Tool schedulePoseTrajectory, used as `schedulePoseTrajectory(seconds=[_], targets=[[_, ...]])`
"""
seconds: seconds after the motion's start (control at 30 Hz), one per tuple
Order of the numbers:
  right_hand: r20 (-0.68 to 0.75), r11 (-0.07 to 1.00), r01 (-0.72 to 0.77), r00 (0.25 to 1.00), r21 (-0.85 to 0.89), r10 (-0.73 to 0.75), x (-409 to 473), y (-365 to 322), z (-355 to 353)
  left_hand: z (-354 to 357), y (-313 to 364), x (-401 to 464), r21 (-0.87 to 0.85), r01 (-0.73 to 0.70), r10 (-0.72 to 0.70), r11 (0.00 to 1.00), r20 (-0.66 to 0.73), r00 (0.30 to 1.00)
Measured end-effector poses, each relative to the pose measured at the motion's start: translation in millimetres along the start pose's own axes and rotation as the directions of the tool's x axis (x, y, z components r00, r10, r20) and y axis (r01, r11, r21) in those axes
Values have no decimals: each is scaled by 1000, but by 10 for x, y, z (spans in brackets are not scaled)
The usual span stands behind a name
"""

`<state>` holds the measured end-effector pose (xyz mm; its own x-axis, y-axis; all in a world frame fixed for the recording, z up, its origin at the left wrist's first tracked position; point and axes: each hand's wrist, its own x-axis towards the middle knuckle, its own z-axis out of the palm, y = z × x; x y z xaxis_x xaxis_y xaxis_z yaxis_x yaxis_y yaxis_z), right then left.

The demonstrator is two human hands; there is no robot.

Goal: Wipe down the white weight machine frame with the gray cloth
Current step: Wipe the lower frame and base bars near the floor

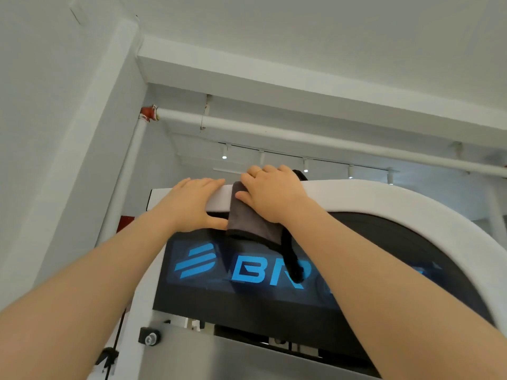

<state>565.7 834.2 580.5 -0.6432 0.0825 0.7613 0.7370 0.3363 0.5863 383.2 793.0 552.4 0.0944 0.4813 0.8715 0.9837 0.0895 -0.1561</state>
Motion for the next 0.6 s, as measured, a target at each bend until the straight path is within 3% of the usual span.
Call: schedulePoseTrajectory(seconds=[0.13, 0.27, 0.37, 0.43, 0.6], targets=[[-54, 956, -272, 962, -110, 268, -313, 1, 17, -34, -225, -23, 139, 97, -100, 986, 11, 995], [-41, 899, -427, 904, -92, 425, -161, -115, -69, 15, -417, -6, 98, 62, -64, 993, 21, 998], [63, 892, -451, 890, -32, 452, 182, -258, -92, 50, -601, -20, -45, 13, -10, 999, 51, 999], [51, 910, -414, 908, -28, 415, 366, -472, 7, 62, -727, -2, -97, -60, 63, 993, 23, 998], [10, 972, -234, 972, -29, 234, 707, -1161, 291, 117, -1052, -15, -50, -147, 143, 988, -73, 987]])
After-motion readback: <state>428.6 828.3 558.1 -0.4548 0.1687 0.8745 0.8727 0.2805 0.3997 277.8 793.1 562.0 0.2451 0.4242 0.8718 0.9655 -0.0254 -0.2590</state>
